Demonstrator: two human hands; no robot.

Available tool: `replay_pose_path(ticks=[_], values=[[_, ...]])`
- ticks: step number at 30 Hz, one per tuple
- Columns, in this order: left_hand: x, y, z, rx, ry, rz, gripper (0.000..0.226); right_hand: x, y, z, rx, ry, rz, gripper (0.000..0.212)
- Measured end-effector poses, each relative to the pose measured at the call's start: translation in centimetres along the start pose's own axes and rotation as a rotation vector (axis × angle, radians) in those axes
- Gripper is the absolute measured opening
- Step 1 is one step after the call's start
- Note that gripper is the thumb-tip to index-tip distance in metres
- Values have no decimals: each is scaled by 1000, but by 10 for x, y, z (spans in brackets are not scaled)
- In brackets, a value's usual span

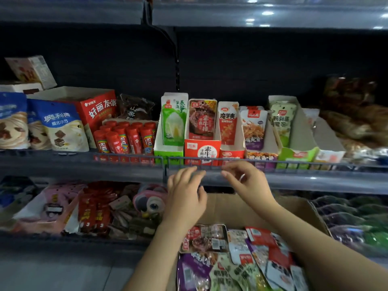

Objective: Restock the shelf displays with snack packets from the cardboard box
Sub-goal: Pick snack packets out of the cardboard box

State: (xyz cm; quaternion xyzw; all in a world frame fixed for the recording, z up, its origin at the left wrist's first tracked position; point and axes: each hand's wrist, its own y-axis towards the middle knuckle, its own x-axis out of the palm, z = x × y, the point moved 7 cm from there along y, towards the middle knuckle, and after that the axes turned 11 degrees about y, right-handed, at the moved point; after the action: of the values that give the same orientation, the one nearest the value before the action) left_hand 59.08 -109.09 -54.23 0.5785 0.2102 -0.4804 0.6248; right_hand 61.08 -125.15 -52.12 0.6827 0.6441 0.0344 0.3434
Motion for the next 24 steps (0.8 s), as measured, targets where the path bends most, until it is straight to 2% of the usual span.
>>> replay_pose_path(ticks=[4, 11, 17, 21, 24], values=[[22, -26, 21, 31, -20, -216, 42, -7, -63, 36, 129, -35, -62, 10], [81, -74, 33, -51, -6, -644, 41, 5, -140, 91, 357, -73, -151, 13], [135, -119, 27, -128, 41, -1009, 44, 29, -175, 141, 663, -192, -508, 31], [152, -139, 22, -169, 45, -1139, 46, 39, -200, 162, 819, -239, -694, 39], [158, -145, 14, -222, 93, -1132, 45, 45, -219, 168, 968, -95, -750, 44]])
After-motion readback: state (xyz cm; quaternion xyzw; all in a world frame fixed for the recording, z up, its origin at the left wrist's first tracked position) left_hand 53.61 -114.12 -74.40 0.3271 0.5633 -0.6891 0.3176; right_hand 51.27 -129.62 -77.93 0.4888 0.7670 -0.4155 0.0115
